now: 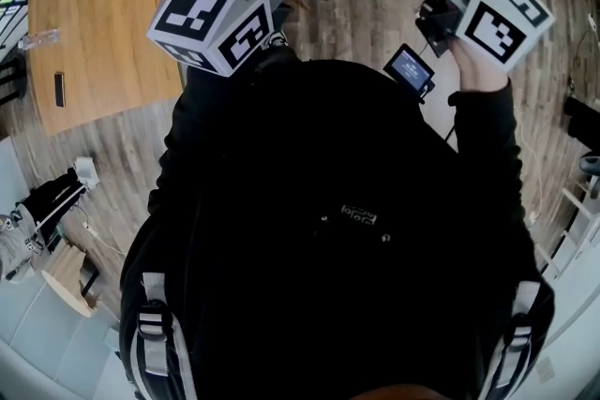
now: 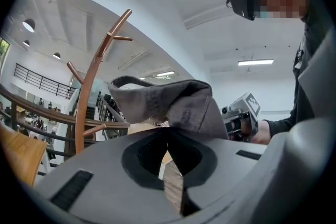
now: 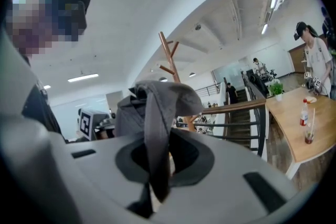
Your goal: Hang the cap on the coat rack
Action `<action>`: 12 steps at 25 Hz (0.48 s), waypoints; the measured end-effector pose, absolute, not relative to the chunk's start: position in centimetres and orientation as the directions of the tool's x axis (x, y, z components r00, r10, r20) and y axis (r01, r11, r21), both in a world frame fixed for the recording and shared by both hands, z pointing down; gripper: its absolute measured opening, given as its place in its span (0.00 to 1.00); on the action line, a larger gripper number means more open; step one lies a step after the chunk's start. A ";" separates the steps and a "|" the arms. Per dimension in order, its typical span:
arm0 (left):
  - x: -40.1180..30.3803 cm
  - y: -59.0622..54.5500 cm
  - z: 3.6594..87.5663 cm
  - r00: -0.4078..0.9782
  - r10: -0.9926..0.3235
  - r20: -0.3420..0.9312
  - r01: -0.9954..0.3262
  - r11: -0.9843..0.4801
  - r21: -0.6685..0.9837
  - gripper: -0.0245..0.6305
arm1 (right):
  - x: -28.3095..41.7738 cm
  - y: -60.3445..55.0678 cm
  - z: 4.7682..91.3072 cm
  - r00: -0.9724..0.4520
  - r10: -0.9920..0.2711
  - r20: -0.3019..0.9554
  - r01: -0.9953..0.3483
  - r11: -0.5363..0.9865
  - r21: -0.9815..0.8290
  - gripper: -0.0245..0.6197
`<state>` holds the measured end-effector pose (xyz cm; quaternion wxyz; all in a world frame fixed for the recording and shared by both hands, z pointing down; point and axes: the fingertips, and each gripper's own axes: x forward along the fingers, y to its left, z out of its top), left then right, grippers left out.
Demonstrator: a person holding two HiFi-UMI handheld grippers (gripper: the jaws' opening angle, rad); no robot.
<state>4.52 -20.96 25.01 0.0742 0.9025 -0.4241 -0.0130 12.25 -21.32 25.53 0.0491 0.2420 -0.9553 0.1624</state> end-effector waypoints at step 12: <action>-0.7 -24.8 24.4 0.666 -0.745 0.036 -0.743 -0.659 0.118 0.04 | 7.4 -25.4 26.0 -0.871 -0.472 0.133 -0.490 0.822 -0.291 0.09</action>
